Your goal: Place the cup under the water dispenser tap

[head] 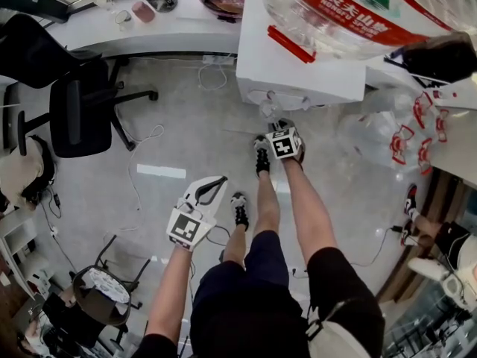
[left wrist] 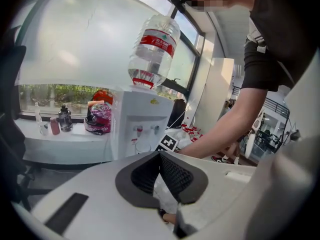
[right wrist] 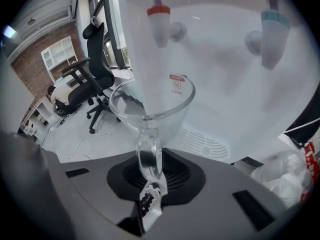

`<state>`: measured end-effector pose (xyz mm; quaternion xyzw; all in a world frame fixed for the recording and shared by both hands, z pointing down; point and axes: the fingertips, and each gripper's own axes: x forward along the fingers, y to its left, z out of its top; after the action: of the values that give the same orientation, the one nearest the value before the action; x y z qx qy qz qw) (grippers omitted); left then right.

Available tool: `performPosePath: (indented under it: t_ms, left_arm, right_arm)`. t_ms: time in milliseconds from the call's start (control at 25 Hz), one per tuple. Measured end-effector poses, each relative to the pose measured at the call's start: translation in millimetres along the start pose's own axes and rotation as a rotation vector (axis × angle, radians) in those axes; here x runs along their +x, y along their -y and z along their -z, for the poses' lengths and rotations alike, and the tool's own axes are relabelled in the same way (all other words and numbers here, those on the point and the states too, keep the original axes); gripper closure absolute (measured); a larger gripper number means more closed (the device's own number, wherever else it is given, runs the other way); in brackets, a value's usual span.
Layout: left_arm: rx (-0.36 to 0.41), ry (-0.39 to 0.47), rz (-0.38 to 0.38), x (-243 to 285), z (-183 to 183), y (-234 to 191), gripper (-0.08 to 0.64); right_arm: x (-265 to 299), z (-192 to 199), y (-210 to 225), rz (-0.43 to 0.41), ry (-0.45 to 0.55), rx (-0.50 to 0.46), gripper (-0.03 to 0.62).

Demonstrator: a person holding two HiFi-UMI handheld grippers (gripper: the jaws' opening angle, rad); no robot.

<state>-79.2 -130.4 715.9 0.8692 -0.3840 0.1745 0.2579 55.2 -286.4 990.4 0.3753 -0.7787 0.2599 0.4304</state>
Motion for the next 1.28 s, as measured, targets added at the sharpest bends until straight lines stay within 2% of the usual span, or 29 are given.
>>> performPosePath:
  t_ms: [240,400,560,880,1160,1280]
  left_arm:
    - [-0.021,-0.013,0.009,5,21,-2,0.560]
    - [-0.054,-0.039,0.020,6,44,8,0.560]
    - [-0.079,-0.057,0.033,8,59,19,0.560]
    - [-0.070,-0.046,0.044,18,56,20,0.560]
    - [-0.069,-0.044,0.041,22,57,23,0.560]
    - [-0.076,-0.043,0.041,23,59,25,0.560]
  right_arm:
    - [25,-8,10,0.018,-0.002,0.008,0.557]
    - [35,-24,13,0.020,0.035,-0.005,0.557]
    - [44,-26,17,0.018,0.024,0.013,0.557]
    - [56,-25,17,0.028,0.009,-0.014,0.554]
    - [65,-11,20,0.030,-0.052,-0.071,0.543]
    - [63,-7,20,0.038,-0.061,-0.071,0.479]
